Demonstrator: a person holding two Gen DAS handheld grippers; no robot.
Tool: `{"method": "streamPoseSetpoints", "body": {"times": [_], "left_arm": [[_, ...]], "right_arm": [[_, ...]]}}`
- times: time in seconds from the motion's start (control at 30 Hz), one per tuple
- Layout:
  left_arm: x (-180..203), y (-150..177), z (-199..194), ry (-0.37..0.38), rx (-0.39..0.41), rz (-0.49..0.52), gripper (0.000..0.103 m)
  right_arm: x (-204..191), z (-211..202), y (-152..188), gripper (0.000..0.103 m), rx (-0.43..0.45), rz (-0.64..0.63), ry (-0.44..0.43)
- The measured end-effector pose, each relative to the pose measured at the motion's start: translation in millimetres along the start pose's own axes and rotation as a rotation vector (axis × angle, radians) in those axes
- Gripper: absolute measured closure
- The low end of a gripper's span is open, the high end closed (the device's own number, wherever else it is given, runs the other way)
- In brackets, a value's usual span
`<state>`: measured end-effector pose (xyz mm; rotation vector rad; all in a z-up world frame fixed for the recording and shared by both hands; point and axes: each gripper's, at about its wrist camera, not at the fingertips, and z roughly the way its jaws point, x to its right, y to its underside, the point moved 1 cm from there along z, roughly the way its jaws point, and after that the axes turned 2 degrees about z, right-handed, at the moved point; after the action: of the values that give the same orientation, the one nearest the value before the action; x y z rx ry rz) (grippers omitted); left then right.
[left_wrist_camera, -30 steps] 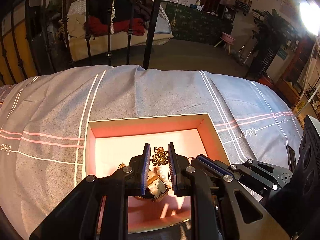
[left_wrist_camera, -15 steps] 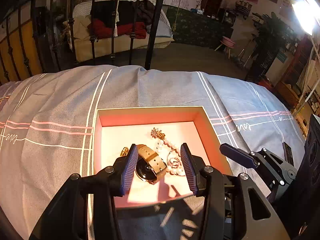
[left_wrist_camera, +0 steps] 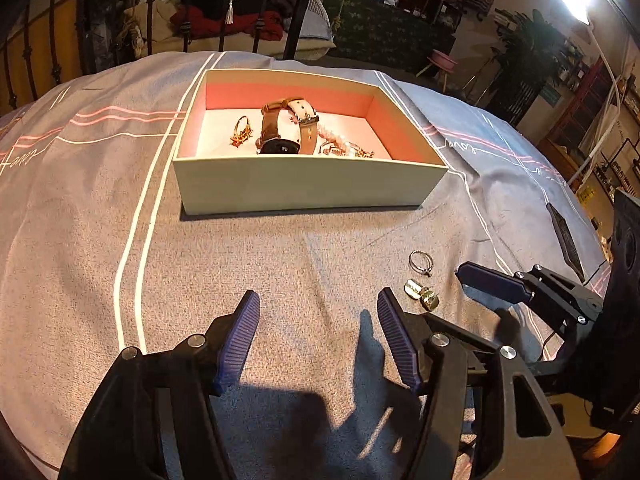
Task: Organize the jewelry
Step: 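Grasp the gold cylinder charm with the left gripper while the right grasps the keychain pendant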
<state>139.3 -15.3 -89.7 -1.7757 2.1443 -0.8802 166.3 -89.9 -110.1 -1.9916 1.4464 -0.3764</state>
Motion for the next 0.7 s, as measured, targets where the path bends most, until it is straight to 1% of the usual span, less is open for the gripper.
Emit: {"method": "streamPoseSetpoints", "body": {"times": [0.03,0.07,0.13,0.17,0.2,0.23,0.27,0.3,0.33,0.37,0.47,0.6,0.7], "left_arm": [[1,0,-1,0.003,0.006,0.010,0.043],[3,0,-1,0.015,0.009,0.023,0.043],[4,0,-1,0.017,0.011,0.028,0.043],[4,1,0,0.020,0.008,0.025,0.043],[3,2,1,0.018,0.005,0.021,0.043],[2,2,2,0.015,0.005,0.018,0.043],[3,2,1,0.017,0.006,0.018,0.043],[3,3,2,0.020,0.006,0.018,0.043],[3,4,2,0.020,0.006,0.019,0.043],[4,4,1,0.023,0.004,0.020,0.043],[9,5,3,0.020,-0.003,0.038,0.043],[19,6,6,0.029,-0.009,0.065,0.043],[33,6,11,0.038,-0.018,0.122,0.043]], "right_arm": [[-2,2,1,0.046,-0.008,-0.007,-0.005],[-3,4,0,0.051,-0.016,-0.014,-0.004],[-4,7,0,0.055,-0.030,-0.025,-0.006],[-4,8,0,0.061,-0.035,-0.025,-0.005],[-4,9,0,0.065,-0.038,-0.023,-0.005],[-4,9,0,0.066,-0.037,-0.020,-0.009],[-4,8,1,0.071,-0.036,-0.019,-0.014],[-4,8,1,0.079,-0.037,-0.019,-0.019],[-5,8,1,0.082,-0.037,-0.022,-0.017],[-6,7,2,0.088,-0.037,-0.030,-0.012],[-9,4,5,0.088,-0.033,-0.060,0.007],[-6,-4,10,0.088,-0.020,-0.062,0.042],[-1,-12,16,0.088,-0.020,-0.073,0.081]]}}
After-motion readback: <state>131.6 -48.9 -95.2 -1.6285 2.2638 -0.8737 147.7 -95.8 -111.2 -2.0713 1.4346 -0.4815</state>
